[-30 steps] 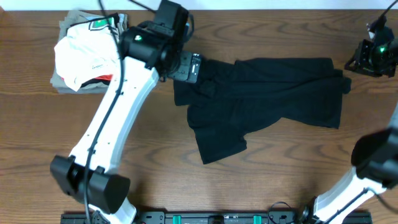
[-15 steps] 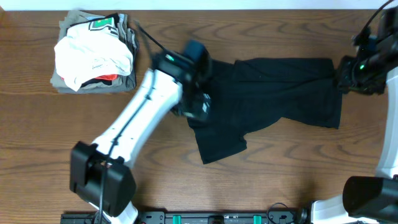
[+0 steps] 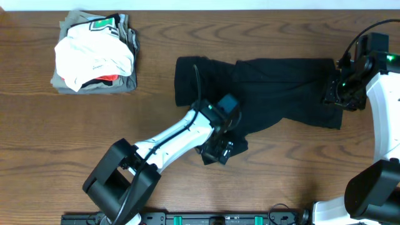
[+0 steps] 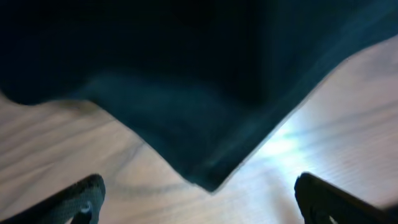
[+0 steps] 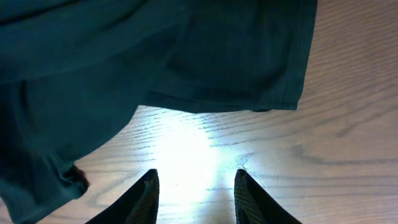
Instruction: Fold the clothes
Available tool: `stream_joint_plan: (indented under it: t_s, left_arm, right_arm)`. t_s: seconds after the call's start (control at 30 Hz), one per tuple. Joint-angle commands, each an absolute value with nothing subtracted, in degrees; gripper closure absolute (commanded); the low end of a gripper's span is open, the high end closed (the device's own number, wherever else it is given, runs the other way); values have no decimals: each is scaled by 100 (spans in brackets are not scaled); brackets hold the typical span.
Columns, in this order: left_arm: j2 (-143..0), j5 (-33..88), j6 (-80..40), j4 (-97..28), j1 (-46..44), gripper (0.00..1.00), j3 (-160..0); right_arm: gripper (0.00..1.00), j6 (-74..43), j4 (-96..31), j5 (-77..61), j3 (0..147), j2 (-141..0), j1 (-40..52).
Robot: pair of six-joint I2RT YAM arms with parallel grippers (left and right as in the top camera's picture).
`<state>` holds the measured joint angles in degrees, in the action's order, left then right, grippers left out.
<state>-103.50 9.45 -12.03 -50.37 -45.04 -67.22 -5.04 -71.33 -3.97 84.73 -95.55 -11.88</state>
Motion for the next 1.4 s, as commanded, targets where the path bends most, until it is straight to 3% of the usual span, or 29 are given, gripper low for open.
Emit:
stream_joint_plan:
  t_s: [0.0,0.2,0.27,0.37,0.47,0.53,0.67,0.77,1.1,1.37]
  left_arm:
    - [-10366,788,-1380,-4764,-4436,2,-6211]
    - [-10366,786,-1406,-4394,-4379,2,-5911]
    - [-10368,790,-1409,-4342,-4379,7,-5913]
    - [-10372,906,-1409,-4289,-4388,25,-5913]
    - [-10372,1022,-1406,-4296,-4394,31,-5913]
    - [-10372,1031,-1406,-4294,-4407,48,-5913]
    - [-10372,1079,-1406,-4272,-4407,66,-5913]
    - [-10372,1096,-1406,-4226,-4407,93,-5913]
    - [-10138,167,-1404,-5043,-3994,94,-6477]
    - [-9470,231,-1404,-5050,-3157,94,-6635]
  right_arm:
    - [62,-574,-7083,-344,8383,-9483,-1160]
    - [62,-572,-7028,-344,8383,-9483,-1160]
    - [62,-574,-7006,-346,8383,-9483,-1160]
    - [62,-574,-6987,-344,8383,-9483,-1160]
    - [62,-576,-6956,-344,8383,-9483,-1160]
    - [62,-576,-6956,-344,8383,-9483,-1162]
    - [62,-574,-6956,-344,8383,-9483,-1160]
    - [62,-574,-6958,-344,8383,-9483,-1160]
    - [63,-576,-6875,-318,8055,-9483,-1181]
    - [58,-574,-5837,-316,7120,-9483,-1415]
